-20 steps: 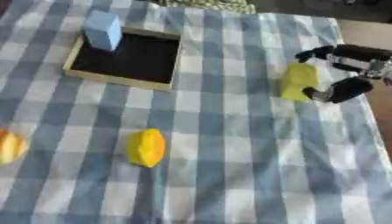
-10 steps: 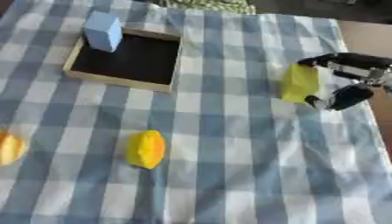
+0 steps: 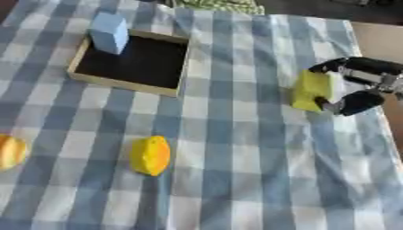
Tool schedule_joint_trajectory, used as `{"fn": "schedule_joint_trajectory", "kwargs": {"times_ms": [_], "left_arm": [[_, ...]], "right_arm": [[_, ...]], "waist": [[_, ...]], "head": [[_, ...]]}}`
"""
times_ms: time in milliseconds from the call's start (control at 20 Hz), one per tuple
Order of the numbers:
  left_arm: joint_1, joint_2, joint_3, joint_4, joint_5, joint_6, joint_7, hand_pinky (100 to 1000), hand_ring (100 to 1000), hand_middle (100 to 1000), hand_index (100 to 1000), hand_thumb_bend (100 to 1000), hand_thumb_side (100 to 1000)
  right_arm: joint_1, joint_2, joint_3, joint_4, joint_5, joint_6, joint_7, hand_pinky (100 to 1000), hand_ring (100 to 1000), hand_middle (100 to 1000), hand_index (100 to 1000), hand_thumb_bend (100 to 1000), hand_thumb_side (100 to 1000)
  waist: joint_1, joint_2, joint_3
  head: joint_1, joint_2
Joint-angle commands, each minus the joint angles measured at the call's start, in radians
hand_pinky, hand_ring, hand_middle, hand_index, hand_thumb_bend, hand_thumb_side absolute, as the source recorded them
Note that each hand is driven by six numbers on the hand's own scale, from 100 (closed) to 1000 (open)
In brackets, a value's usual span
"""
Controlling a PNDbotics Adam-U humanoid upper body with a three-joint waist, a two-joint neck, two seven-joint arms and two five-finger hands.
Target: Pick up objects on the table and place them in the box.
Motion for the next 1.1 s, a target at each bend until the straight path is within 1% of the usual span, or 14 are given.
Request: {"fn": "schedule_joint_trajectory", "kwargs": {"times_ms": [50,200,300,450,550,650,700,750,850,950,1050,1100], "left_arm": [[-0.005,0.009,0.012,-0.015,-0.001,0.006,-0.001,951,738,684,861,100,558],[-0.005,0.008,0.012,-0.015,-0.001,0.006,-0.002,951,739,684,861,100,559],[-0.004,0.007,0.012,-0.015,0.000,0.006,-0.003,952,739,684,861,100,559],[-0.002,0.007,0.012,-0.015,-0.001,0.008,-0.004,952,739,684,861,100,558],[-0.001,0.008,0.013,-0.015,-0.001,0.008,-0.004,952,739,684,861,100,559],[0.000,0.009,0.014,-0.015,-0.001,0.007,-0.003,952,739,685,861,100,559],[0.000,0.010,0.014,-0.015,-0.001,0.007,-0.003,952,739,685,860,100,562],[0.002,0.011,0.014,-0.015,-0.001,0.007,-0.002,952,739,685,860,100,559],[0.004,0.013,0.015,-0.015,-0.001,0.008,-0.002,952,739,685,860,100,560],[0.005,0.013,0.013,-0.015,0.000,0.009,-0.003,953,740,685,860,100,560],[0.005,0.012,0.011,-0.015,0.002,0.011,-0.006,953,740,685,860,100,561],[0.005,0.012,0.009,-0.015,0.003,0.011,-0.007,953,740,685,860,100,561]], "right_arm": [[-0.016,-0.027,-0.012,-0.006,-0.025,0.019,-0.031,982,992,491,782,100,276],[-0.022,-0.024,-0.010,-0.003,-0.037,0.031,-0.082,953,949,433,736,100,282],[-0.024,-0.022,-0.006,-0.002,-0.038,0.034,-0.108,944,925,411,719,100,277],[-0.022,-0.020,-0.009,-0.008,-0.052,0.038,-0.128,937,897,370,687,100,253],[-0.016,-0.023,-0.023,-0.033,-0.069,0.036,-0.139,930,884,342,668,100,240],[-0.012,-0.031,-0.044,-0.074,-0.085,0.034,-0.149,922,865,323,659,100,232],[-0.010,-0.036,-0.057,-0.100,-0.095,0.033,-0.153,918,859,324,662,100,334],[-0.012,-0.044,-0.072,-0.135,-0.104,0.029,-0.155,915,855,325,665,100,227],[-0.023,-0.061,-0.096,-0.209,-0.122,0.021,-0.148,906,847,325,667,100,233],[-0.054,-0.074,-0.107,-0.277,-0.148,0.014,-0.134,900,844,328,675,100,223],[-0.104,-0.080,-0.099,-0.320,-0.174,0.011,-0.111,893,842,337,680,100,234],[-0.139,-0.077,-0.084,-0.332,-0.182,0.007,-0.091,892,842,343,683,100,237]], "waist": [[-0.002,-0.004,-0.001],[-0.002,-0.005,0.000],[-0.002,-0.005,0.000],[-0.003,-0.006,-0.001],[-0.004,-0.007,-0.002],[-0.004,-0.008,-0.003],[-0.005,-0.009,-0.004],[-0.005,-0.010,-0.005],[-0.006,-0.014,-0.007],[-0.008,-0.020,-0.009],[-0.010,-0.025,-0.008],[-0.011,-0.029,-0.006]], "head": [[0.001,-0.016],[0.001,-0.016],[0.001,-0.015],[0.002,-0.013],[0.004,-0.012],[0.005,-0.011],[0.005,-0.010],[0.004,-0.009],[0.002,-0.007],[-0.003,-0.004],[-0.011,0.000],[-0.015,0.001]]}}
